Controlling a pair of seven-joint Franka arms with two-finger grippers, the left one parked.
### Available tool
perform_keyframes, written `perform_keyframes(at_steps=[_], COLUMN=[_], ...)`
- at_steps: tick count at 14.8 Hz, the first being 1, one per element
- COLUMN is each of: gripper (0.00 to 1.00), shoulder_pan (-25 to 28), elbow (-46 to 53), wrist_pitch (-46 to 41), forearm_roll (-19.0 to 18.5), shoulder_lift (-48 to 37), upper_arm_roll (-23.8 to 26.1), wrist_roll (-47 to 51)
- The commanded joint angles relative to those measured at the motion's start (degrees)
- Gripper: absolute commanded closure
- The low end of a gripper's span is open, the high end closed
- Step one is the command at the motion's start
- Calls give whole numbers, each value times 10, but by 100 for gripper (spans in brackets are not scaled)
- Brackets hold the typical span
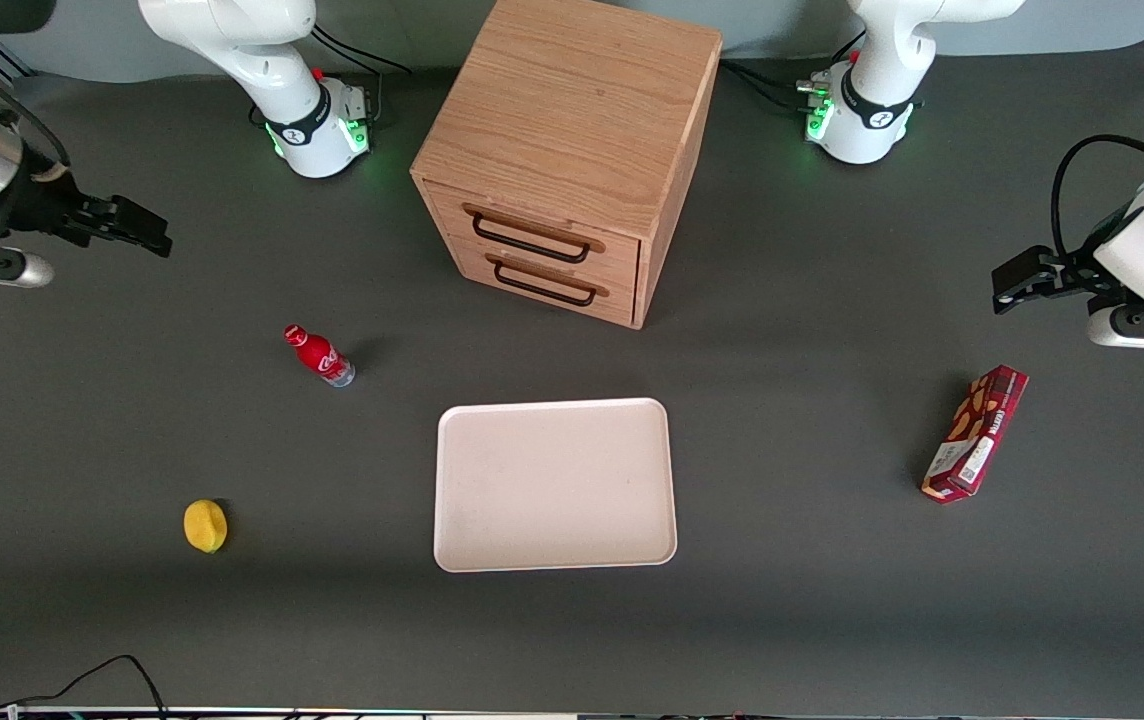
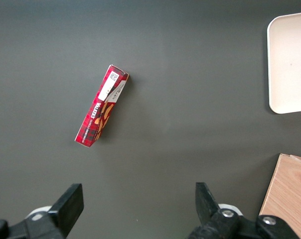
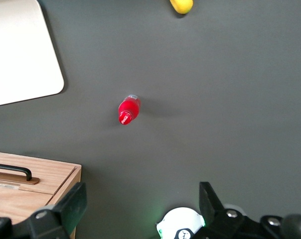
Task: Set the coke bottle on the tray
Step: 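Move the right gripper down over the red Coca-Cola bottle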
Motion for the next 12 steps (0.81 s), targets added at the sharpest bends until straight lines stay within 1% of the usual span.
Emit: perform_keyframes(at_steps=[1,3,6,7,8,10,12], gripper=[0,0,0,0,0,0,0], shoulder_pan=[3,4,12,13,14,14,14], elbow=[35,46,26,6,-25,-99,-187], wrist_pitch=[-31,-38,-31,-14,12,80,184], forearm_roll=[13,14,16,27,36,36,36], shoulder_lift=[22,28,34,35,29,27,27], upper_arm_roll=[-9,-9,5,8,9,23,28], wrist_roll=[11,6,7,7,7,10,10])
